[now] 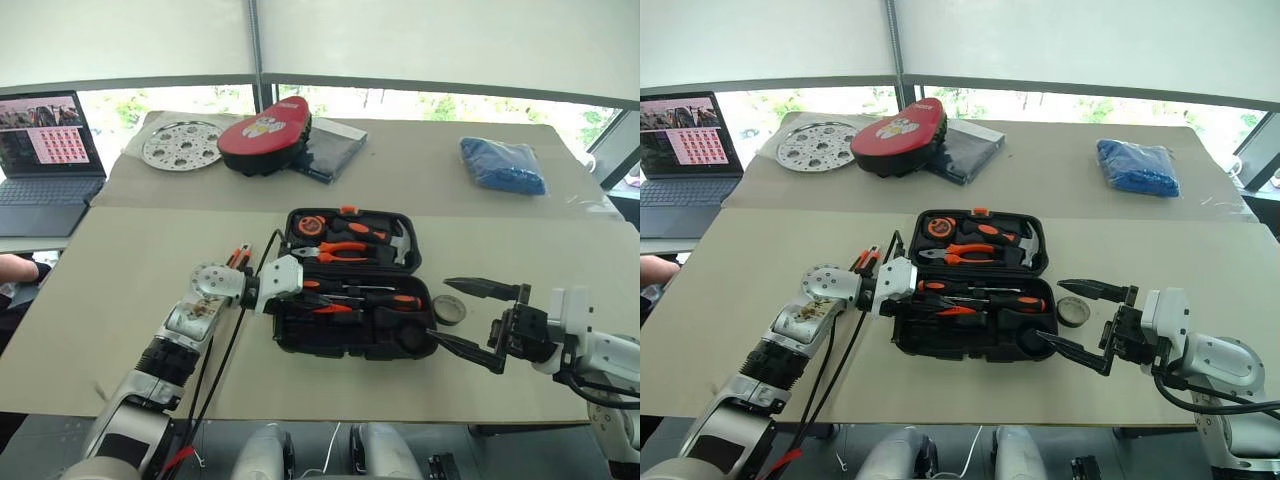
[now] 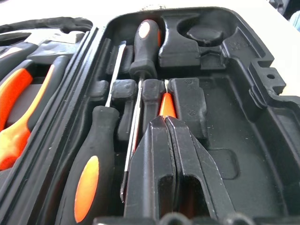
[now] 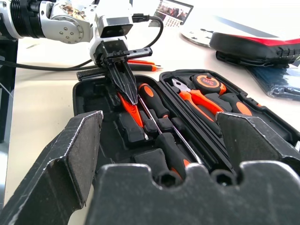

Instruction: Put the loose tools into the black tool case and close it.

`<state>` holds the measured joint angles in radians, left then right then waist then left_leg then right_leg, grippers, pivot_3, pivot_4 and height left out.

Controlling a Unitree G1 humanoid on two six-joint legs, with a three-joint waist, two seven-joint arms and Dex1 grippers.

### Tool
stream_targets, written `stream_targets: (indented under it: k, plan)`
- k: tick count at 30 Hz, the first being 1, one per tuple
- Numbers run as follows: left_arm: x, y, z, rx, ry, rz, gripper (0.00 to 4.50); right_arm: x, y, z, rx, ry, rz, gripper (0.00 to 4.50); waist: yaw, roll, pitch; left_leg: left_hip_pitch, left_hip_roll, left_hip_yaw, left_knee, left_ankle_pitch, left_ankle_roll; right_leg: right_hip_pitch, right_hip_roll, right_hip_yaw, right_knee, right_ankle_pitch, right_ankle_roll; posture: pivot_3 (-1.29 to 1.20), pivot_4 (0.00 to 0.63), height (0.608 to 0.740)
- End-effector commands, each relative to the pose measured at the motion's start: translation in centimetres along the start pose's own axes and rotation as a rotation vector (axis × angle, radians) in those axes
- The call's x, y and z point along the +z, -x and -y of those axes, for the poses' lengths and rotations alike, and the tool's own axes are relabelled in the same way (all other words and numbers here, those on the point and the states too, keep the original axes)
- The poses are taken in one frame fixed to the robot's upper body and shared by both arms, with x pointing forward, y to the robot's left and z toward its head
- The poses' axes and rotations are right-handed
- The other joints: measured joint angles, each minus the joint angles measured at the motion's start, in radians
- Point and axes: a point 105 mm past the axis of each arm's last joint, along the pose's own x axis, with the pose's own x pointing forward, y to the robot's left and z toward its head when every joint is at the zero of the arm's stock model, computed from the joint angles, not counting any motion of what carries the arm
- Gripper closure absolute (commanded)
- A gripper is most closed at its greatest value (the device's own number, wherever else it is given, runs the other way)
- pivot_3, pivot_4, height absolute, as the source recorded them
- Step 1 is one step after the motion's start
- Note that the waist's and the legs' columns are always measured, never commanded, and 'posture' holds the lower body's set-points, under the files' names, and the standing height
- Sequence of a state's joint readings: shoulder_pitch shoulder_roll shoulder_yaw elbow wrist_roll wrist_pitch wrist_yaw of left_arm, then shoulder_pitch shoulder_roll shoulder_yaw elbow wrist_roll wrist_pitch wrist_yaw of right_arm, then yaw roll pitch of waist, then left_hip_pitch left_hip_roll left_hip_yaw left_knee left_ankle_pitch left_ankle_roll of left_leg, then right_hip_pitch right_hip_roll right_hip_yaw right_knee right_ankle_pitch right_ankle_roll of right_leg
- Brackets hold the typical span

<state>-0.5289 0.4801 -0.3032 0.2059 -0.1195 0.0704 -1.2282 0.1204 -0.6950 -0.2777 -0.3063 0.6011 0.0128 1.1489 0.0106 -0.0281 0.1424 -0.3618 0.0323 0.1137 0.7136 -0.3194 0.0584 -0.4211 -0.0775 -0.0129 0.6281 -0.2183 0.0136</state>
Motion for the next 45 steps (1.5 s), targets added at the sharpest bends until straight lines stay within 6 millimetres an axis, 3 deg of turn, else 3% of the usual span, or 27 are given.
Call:
stream_targets:
  k: [1,10,12,14,16,18,20,22,29,31,35,38,41,45]
  plan:
    - [-2.7,-0.1,1.0,-0.006,0.113,-0.117,4.44,0.9,-0.4,0.0,0.01,0.036,0.019,0.0,-0.001,0.003,-0.002,0.001,0.0,0.0,0.0,0.0,0.0,0.001,0.0,0.0,0.0,0.0,0.0,0.0,0.15,0.74]
    - [-3.2,0.5,1.7,0.001,0.116,-0.142,4.44,0.8,-0.6,0.4,0.015,0.042,0.019,0.0,-0.001,0.004,-0.003,0.004,0.0,0.001,-0.001,0.0,0.0,0.002,0.0,0.002,0.002,0.0,-0.001,0.0,0.15,0.74]
    - [-2.6,0.7,1.5,0.024,0.084,-0.1,4.44,0.7,-0.6,0.5,0.015,0.042,0.018,0.0,-0.002,0.004,-0.003,0.004,0.0,0.001,-0.001,0.0,0.0,0.002,0.0,0.002,0.002,0.0,-0.001,0.0,0.15,0.74]
    - [0.6,1.5,0.0,0.152,-0.028,0.089,4.44,0.7,-0.6,0.7,0.012,0.041,0.018,0.0,-0.003,0.005,-0.004,0.004,0.001,0.001,-0.002,0.0,0.0,0.001,0.0,0.002,0.002,0.0,-0.001,0.0,0.15,0.74]
    - [3.9,5.5,-0.6,0.283,0.014,0.303,4.44,0.9,-0.1,1.6,-0.041,0.005,0.052,0.0,-0.005,0.006,-0.004,0.005,0.001,0.001,-0.002,0.0,0.0,0.001,0.0,0.002,0.002,0.0,-0.001,0.0,0.15,0.74]
    - [4.0,9.7,0.4,0.412,0.035,0.334,3.9,0.0,0.7,1.5,-0.027,-0.006,0.023,0.0,-0.02,0.003,-0.002,0.001,0.002,0.002,-0.002,0.0,0.0,-0.003,0.0,0.003,0.002,0.001,-0.001,0.0,0.15,0.74]
    - [2.8,12.8,1.7,0.542,0.055,0.281,3.4,-0.8,1.3,1.5,-0.016,0.027,-0.006,0.0,-0.027,0.003,-0.002,0.0,0.005,0.001,-0.002,0.001,-0.002,-0.004,0.0,0.001,0.002,0.001,-0.003,0.0,0.15,0.74]
    - [1.7,14.7,2.9,0.618,0.086,0.228,2.62,-1.2,1.4,1.5,-0.01,0.055,-0.011,0.0,-0.024,0.005,-0.002,0.003,0.006,0.001,-0.005,0.001,-0.003,-0.002,-0.001,0.001,0.001,0.0,-0.004,0.0,0.15,0.74]
    - [-5.1,25.5,9.5,1.141,0.373,0.0,0.06,-1.0,0.2,1.4,-0.023,0.083,0.102,0.0,-0.013,0.003,-0.001,0.005,0.004,0.002,-0.009,0.0,-0.002,-0.001,-0.003,0.0,-0.001,-0.001,-0.003,0.0,0.15,0.74]
    - [-6.8,26.8,11.2,1.185,0.446,-0.112,0.06,-0.8,-0.3,0.8,0.02,0.045,0.115,0.0,-0.007,0.003,-0.001,0.006,0.004,0.002,-0.009,0.0,-0.003,-0.001,-0.003,-0.001,-0.001,-0.001,-0.004,0.0,0.15,0.74]
    - [-7.0,26.2,10.4,1.175,0.495,-0.138,0.06,-0.2,-1.1,0.3,0.081,0.06,0.134,0.0,0.01,0.003,0.0,0.007,0.003,0.003,-0.01,0.0,-0.003,-0.001,-0.006,-0.002,-0.001,-0.005,-0.01,0.0,0.15,0.74]
    - [-5.3,23.2,8.2,1.073,0.559,-0.04,0.06,0.8,-1.8,0.5,0.092,0.086,0.17,0.0,0.017,0.002,0.0,0.007,0.002,0.002,-0.009,0.0,-0.003,-0.002,-0.008,-0.003,-0.001,-0.005,-0.01,0.0,0.15,0.74]
    - [-5.2,21.1,6.3,1.006,0.626,-0.059,0.06,1.6,-2.3,0.9,0.079,0.101,0.211,0.0,0.013,0.002,-0.001,0.007,0.002,0.003,-0.01,0.0,-0.004,-0.001,-0.012,-0.002,0.0,-0.001,-0.004,0.0,0.15,0.74]
    - [-4.6,17.1,2.3,0.97,0.665,-0.047,0.06,2.5,-2.7,1.1,0.085,0.077,0.236,0.0,0.004,0.002,-0.001,0.008,-0.001,0.002,-0.016,0.004,-0.009,-0.001,-0.01,-0.003,0.001,-0.001,-0.004,0.0,0.15,0.74]
